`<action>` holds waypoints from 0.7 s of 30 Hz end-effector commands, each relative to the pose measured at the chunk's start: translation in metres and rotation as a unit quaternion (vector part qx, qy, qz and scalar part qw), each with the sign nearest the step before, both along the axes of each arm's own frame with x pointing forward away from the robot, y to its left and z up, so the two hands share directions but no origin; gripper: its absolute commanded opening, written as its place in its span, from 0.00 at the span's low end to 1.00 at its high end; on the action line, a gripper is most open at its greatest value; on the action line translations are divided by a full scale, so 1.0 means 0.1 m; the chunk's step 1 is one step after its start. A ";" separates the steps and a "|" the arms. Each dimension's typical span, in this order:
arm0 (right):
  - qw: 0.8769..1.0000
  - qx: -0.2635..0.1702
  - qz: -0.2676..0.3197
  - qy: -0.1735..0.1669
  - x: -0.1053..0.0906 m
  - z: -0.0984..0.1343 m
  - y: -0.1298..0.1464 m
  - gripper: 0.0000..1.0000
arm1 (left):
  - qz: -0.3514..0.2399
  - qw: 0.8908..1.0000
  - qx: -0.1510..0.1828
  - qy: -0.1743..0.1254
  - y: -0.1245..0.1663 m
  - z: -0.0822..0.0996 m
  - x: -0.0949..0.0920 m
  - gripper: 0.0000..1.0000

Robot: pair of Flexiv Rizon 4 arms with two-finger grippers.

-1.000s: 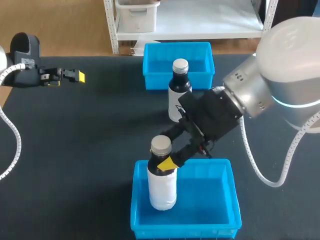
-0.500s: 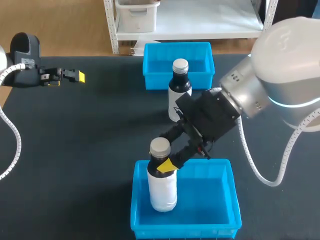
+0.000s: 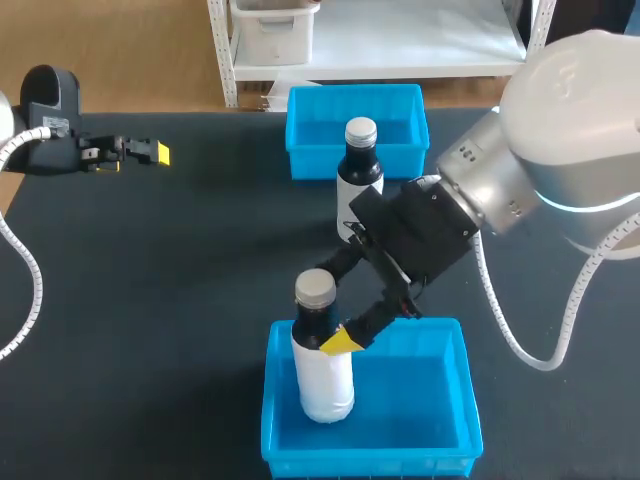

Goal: Pick up the bottle, and place it in the far bin if it is heavy, or in the near bin if it is light.

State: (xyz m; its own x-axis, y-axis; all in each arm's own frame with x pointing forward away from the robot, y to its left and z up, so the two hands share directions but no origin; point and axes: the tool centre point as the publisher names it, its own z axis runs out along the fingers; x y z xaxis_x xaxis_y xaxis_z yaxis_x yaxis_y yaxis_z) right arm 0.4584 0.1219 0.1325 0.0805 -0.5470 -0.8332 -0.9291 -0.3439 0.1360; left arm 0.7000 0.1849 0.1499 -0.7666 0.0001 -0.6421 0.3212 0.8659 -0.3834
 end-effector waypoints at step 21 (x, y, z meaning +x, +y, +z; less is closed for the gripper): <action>1.000 -0.010 -0.001 -0.001 0.00 0.06 -0.14 1.00 | 0.000 1.000 0.000 0.000 0.00 0.00 0.00 1.00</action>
